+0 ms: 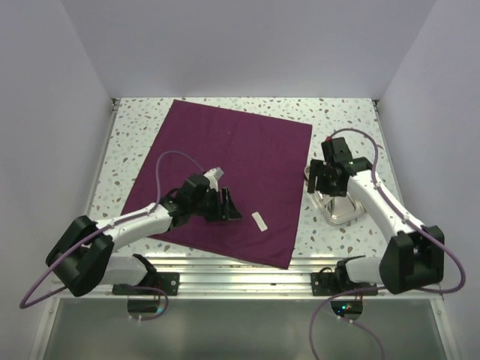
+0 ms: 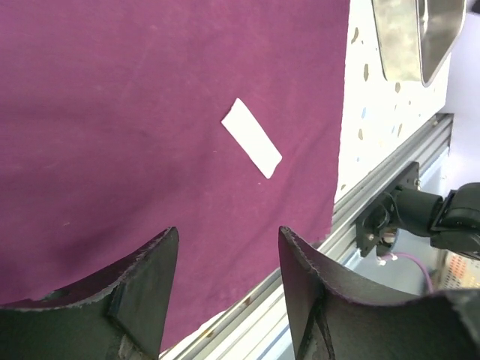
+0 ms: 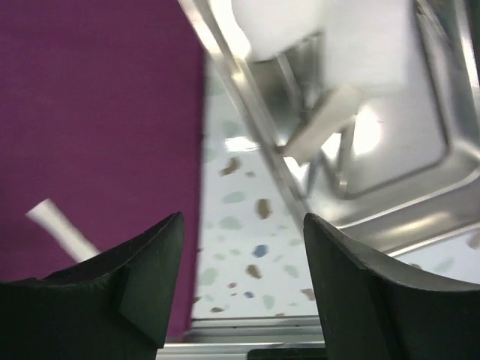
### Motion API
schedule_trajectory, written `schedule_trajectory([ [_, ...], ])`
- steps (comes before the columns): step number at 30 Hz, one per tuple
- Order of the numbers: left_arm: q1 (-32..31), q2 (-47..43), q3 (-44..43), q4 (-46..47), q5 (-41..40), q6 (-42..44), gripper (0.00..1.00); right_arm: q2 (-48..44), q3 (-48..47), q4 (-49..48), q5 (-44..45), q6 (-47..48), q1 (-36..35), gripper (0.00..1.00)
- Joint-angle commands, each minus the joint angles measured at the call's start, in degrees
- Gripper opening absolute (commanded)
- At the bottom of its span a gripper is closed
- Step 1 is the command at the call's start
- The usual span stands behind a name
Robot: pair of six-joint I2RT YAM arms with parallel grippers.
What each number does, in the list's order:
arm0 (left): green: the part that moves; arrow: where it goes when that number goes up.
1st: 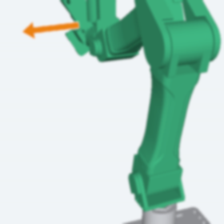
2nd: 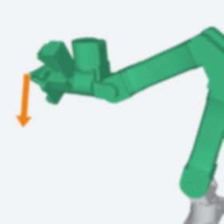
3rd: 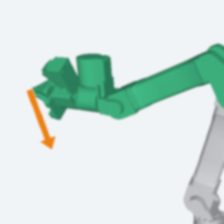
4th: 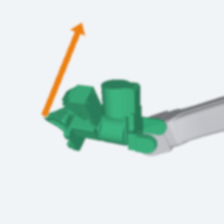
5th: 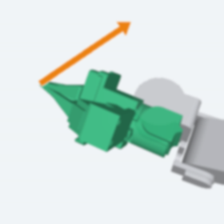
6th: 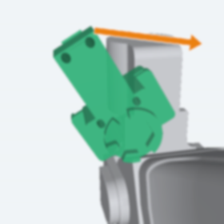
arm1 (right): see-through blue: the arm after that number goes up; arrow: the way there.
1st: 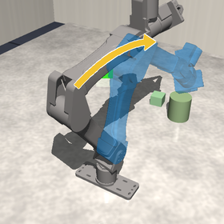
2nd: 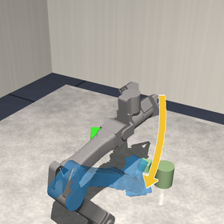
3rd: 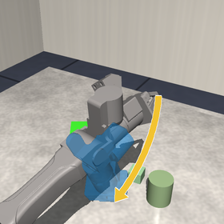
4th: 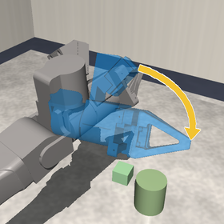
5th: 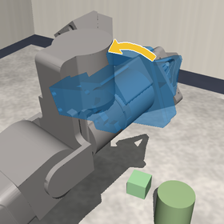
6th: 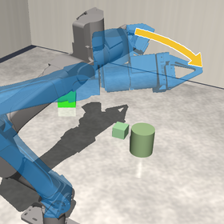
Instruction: Prepare the surgical pack
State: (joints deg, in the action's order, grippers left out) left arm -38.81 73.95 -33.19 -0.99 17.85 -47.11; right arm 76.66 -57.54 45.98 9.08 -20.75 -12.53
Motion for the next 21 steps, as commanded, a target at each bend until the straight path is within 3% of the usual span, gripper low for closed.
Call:
schedule_trajectory([
  [1, -1.97, 2.68, -0.12, 8.19, 2.10, -4.21, 0.59, -4.42, 1.72, -2.82, -14.42, -2.17, -4.05, 0.68],
  [10, -4.08, 12.79, -4.78, 9.97, -0.35, -8.96, 0.58, 1.10, 6.56, -17.75, -33.33, -6.40, -12.67, 0.59],
  [15, -4.17, 9.37, -3.46, 7.07, -5.71, -9.76, 0.58, 7.00, 2.44, -16.27, -22.90, -5.53, -23.74, 0.62],
  [21, -4.17, 3.40, 0.74, 3.11, -10.98, -10.45, 0.57, 12.80, -0.11, -14.34, -15.51, -5.26, -28.15, 0.66],
])
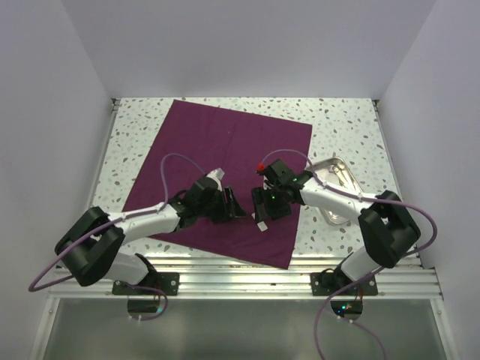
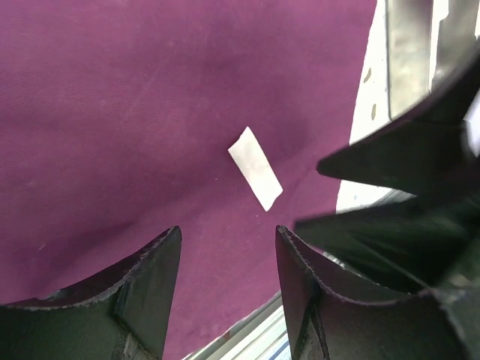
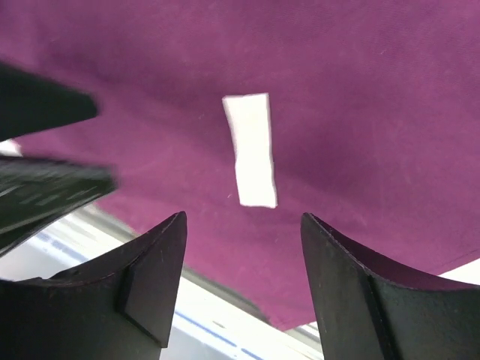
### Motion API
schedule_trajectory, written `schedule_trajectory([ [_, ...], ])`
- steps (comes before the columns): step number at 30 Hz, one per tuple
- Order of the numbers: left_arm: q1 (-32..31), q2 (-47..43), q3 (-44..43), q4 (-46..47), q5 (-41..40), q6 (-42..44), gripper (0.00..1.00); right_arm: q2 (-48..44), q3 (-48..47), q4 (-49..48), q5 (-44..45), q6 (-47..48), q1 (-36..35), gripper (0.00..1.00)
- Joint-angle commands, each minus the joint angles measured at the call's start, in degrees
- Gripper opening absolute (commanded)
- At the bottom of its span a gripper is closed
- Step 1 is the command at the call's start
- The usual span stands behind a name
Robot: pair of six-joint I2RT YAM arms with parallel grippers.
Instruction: Prepare the surgical pack
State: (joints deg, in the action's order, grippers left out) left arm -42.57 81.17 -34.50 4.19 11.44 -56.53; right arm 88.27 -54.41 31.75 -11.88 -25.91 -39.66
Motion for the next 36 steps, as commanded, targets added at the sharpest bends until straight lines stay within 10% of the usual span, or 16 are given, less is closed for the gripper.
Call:
schedule_trajectory([
  [1, -0.41, -5.91, 2.85, -2.08, -5.54, -1.21, 0.57, 1.81, -3.77, 0.33, 6.77, -0.10, -1.73, 0.66],
  [36, -0.32, -14.28, 6.20, -5.33, -7.66, 0.11, 0.57, 14.56, -10.80, 4.55, 17.05, -0.54, -9.56, 0.47],
])
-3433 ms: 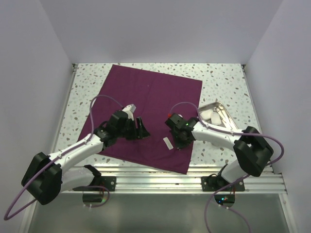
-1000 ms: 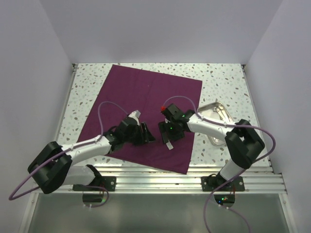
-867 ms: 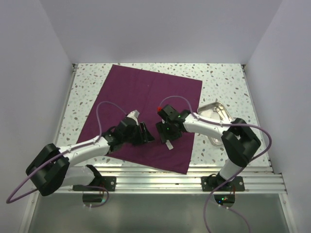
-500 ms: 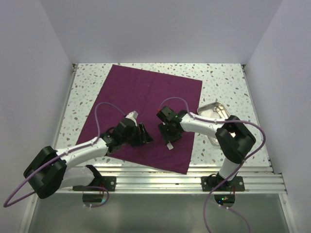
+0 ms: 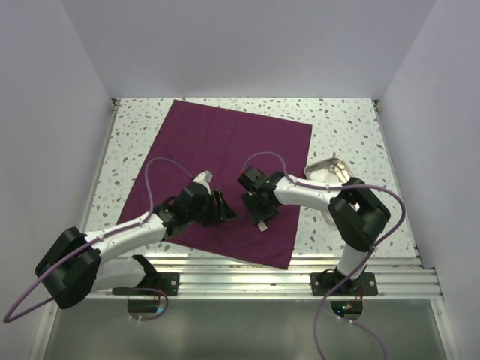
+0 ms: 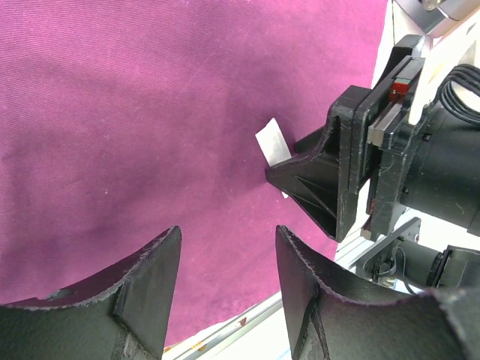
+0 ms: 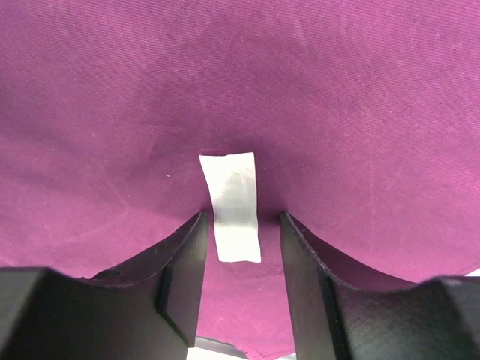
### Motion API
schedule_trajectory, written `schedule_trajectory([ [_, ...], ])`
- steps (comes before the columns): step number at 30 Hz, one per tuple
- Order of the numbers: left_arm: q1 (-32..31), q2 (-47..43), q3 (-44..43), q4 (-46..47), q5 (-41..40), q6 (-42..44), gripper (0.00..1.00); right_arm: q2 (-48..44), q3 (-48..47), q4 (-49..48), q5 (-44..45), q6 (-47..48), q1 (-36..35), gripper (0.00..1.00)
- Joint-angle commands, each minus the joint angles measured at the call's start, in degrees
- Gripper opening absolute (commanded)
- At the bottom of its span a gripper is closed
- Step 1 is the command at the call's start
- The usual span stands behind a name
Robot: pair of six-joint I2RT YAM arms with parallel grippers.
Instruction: Prepare the surgical pack
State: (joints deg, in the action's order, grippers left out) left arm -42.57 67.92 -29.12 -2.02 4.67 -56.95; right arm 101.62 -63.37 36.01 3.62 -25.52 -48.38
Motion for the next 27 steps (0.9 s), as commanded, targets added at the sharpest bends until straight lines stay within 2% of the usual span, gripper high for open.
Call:
schedule_trajectory([
  [1, -0.32, -0.95, 0.82, 1.05, -0.80, 0.61, 0.57, 1.38, -1.93, 0.46, 2.00, -1.02, -1.01, 0.46],
  [5, -0.32, -1.12, 0.74, 0.88, -0.71, 0.87, 0.58, 1.65, -1.84, 0.55, 3.15, -1.55, -1.63, 0.38],
  [12, -0.32, -1.48, 0.47, 0.62, -0.71, 1.14, 0.58, 0.42, -2.37, 1.43, 4.55, -1.99, -1.81, 0.31],
  [14, -0.32, -1.48, 0.47, 0.53, -0.71, 1.22, 0.58, -0.02, -2.63, 1.78, 5.17, -2.17, -1.81, 0.26],
  [17, -0.33, -1.74, 0.47, 0.44, -0.71, 1.23, 0.58, -0.81, -2.98, 2.40, 6.13, -2.25, -1.81, 0.25],
  [22, -0.32, -1.83, 0.21, 0.26, -0.80, 1.31, 0.58, -1.78, -3.77, 3.45, 6.84, -2.08, -1.81, 0.12],
  [27, -0.32, -1.65, -0.32, 0.00, -0.71, 1.66, 0.58, -3.10, -4.83, 5.21, 9.03, -2.08, -1.72, 0.12],
])
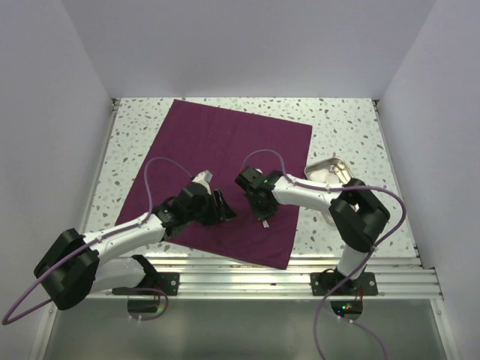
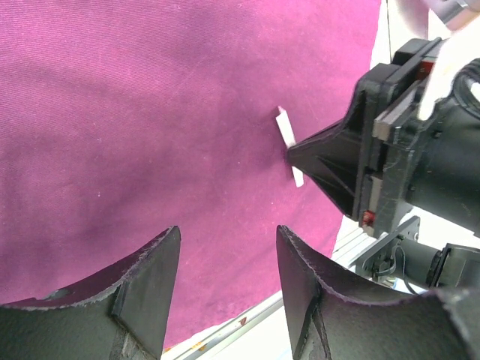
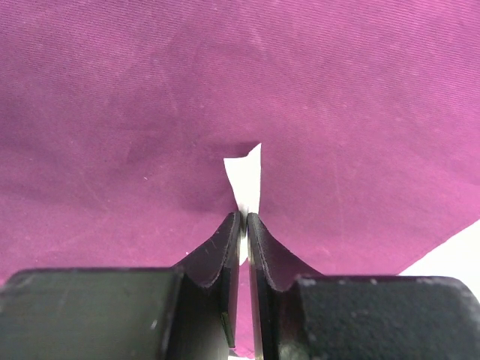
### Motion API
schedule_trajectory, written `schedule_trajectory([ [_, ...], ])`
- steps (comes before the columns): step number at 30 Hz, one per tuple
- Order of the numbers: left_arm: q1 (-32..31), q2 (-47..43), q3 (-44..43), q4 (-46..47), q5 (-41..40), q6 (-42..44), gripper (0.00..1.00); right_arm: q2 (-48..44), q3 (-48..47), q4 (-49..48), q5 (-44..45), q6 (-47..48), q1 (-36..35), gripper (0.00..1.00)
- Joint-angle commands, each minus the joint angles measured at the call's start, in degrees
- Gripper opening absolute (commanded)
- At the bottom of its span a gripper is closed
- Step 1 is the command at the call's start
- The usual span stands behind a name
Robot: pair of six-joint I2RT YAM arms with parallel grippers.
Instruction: Prepare the surgical pack
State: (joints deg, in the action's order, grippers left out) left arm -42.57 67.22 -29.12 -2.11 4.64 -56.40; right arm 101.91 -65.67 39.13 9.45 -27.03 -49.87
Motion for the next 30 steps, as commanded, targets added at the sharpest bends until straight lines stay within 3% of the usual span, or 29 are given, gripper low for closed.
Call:
schedule_trajectory([
  [1, -0.32, -1.04, -0.41, 0.00, -0.69, 1.12, 0.58, -3.64, -2.79, 2.52, 3.81, -0.31, -0.23, 0.12],
  [8, -0.32, -0.86, -0.49, 0.09, -0.51, 1.21, 0.58, -6.89, -4.64, 6.21, 6.54, 0.74, 2.05, 0.12],
  [11, -0.32, -0.95, -0.67, -0.09, -0.51, 1.12, 0.58, -9.70, -4.12, 7.70, 7.42, 2.06, 6.17, 0.11],
  [18, -0.32, -0.69, -1.55, -0.53, -0.25, 1.82, 0.58, -17.09, -1.92, 9.91, 11.02, 8.90, 27.23, 0.13],
  [23, -0.32, 0.02, -2.60, -0.35, 0.71, 2.44, 0.58, -14.90, 0.62, 6.50, 6.83, 12.43, 41.83, 0.16],
  [25, -0.32, 0.10, -2.95, -0.61, 1.07, 2.96, 0.58, -13.23, 1.16, 5.08, 5.23, 12.79, 43.97, 0.20],
  [26, -0.32, 0.19, -3.56, -0.79, 1.24, 3.49, 0.58, -11.66, 0.64, 4.81, 4.44, 12.53, 45.20, 0.24],
  [27, -0.32, 0.54, -3.83, -0.97, 1.24, 3.75, 0.59, -11.04, 0.28, 4.55, 3.04, 12.18, 45.64, 0.44],
  [28, -0.32, 0.72, -4.10, -0.97, 1.24, 4.02, 0.59, -10.51, -0.07, 4.29, 2.42, 11.91, 46.17, 0.54],
  [30, -0.32, 1.33, -4.54, -0.44, 2.12, 4.54, 0.59, -8.92, -2.09, 4.72, 0.75, 11.73, 46.96, 0.67],
])
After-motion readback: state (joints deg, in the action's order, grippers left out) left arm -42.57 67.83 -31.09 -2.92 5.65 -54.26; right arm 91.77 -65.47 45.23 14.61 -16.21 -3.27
